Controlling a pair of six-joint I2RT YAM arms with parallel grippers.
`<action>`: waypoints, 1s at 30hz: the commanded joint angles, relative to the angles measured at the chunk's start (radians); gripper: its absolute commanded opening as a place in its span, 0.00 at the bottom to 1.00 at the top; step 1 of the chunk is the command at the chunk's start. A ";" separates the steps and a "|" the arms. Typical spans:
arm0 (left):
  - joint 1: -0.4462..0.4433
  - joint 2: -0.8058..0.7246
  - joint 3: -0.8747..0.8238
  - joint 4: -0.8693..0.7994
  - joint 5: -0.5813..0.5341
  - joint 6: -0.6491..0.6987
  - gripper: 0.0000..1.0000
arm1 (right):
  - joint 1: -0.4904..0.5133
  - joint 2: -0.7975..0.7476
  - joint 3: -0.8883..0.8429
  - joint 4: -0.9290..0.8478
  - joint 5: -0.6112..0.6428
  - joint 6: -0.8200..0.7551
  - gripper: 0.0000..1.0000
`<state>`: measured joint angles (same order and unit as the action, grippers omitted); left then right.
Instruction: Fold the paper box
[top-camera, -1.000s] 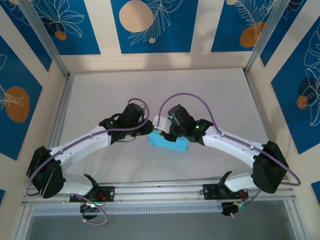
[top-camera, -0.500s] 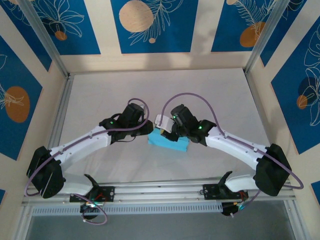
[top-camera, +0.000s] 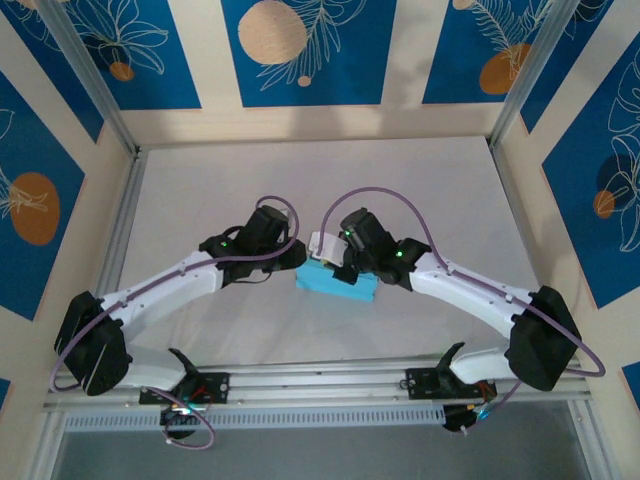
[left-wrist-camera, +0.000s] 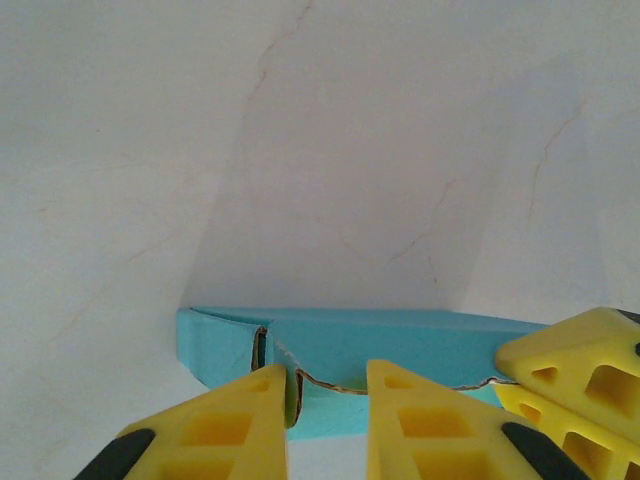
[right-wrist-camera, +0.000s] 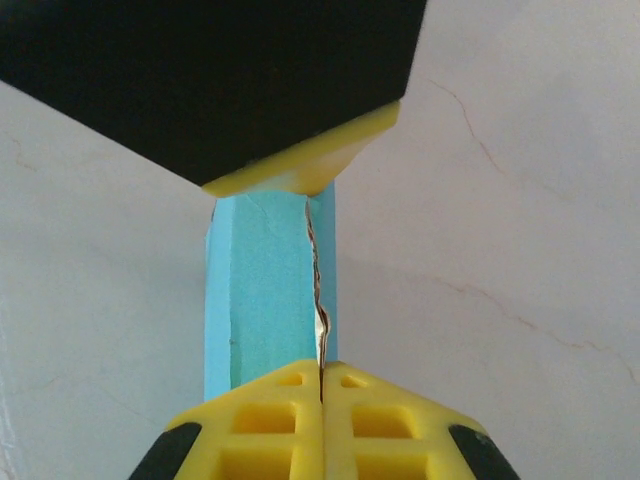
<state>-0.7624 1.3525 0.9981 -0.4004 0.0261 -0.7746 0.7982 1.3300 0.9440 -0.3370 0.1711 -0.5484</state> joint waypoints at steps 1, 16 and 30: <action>-0.015 0.041 -0.010 -0.152 0.008 0.033 0.21 | 0.025 0.060 -0.006 -0.065 0.050 -0.047 0.01; -0.015 0.047 -0.007 -0.152 0.016 0.023 0.21 | 0.090 0.114 -0.045 -0.098 0.169 -0.170 0.18; -0.013 0.068 -0.007 -0.175 -0.004 0.033 0.21 | -0.012 -0.029 0.018 -0.124 -0.063 -0.020 0.34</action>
<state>-0.7628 1.3666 1.0080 -0.4431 0.0154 -0.7582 0.8207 1.3525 0.9535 -0.3347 0.2630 -0.6395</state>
